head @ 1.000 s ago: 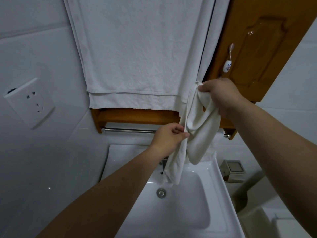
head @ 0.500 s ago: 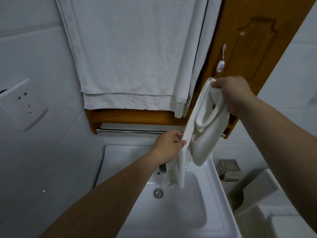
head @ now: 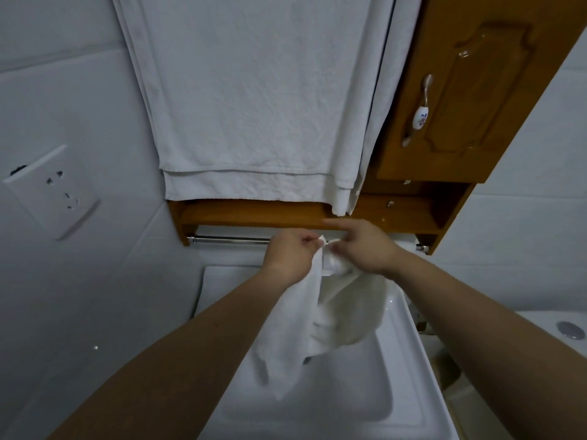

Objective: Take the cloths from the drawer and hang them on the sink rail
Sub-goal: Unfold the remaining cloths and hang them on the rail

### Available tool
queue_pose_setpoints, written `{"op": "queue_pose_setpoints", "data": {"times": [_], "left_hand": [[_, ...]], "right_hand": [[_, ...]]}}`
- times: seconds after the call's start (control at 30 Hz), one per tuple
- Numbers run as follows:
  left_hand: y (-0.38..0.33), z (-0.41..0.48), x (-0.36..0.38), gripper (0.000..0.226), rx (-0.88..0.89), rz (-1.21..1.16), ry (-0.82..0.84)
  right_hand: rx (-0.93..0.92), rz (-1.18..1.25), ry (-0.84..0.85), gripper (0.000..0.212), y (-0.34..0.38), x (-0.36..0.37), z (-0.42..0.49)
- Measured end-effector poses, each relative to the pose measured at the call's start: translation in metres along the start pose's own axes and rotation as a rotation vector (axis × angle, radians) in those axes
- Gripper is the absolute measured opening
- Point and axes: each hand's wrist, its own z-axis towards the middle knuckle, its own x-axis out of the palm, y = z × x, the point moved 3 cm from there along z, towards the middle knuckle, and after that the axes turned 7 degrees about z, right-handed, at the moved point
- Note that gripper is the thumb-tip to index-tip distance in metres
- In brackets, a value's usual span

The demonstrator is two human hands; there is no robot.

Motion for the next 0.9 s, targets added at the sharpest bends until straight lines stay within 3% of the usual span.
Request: {"op": "queue_pose_setpoints", "data": {"times": [0.07,0.13,0.23,0.33,0.53,0.77,0.9], "left_hand": [[-0.002,-0.003,0.001,0.021,0.091,0.106,0.018],[-0.002,-0.007,-0.002,0.023,0.154,0.186,0.036],[0.004,-0.008,-0.005,0.025,0.215,0.286,0.055],[0.006,-0.009,-0.008,0.027,0.254,0.292,0.042],[0.013,-0.008,-0.017,0.021,0.152,0.260,0.010],[0.023,-0.010,-0.013,0.030,0.168,0.246,0.163],[0.043,-0.005,-0.014,0.032,0.077,0.290,0.184]], "right_hand": [[-0.054,0.114,0.161,0.044,0.004,0.017,-0.001],[-0.068,0.124,0.175,0.027,0.004,0.023,0.005],[-0.029,-0.097,0.172,0.009,0.011,0.020,0.008],[-0.029,-0.349,0.130,0.022,0.020,0.016,0.012],[-0.022,-0.442,0.029,0.021,0.033,0.000,0.013],[0.003,-0.400,-0.103,0.021,0.033,-0.028,0.016],[0.062,-0.322,-0.179,0.022,0.026,-0.052,0.015]]}}
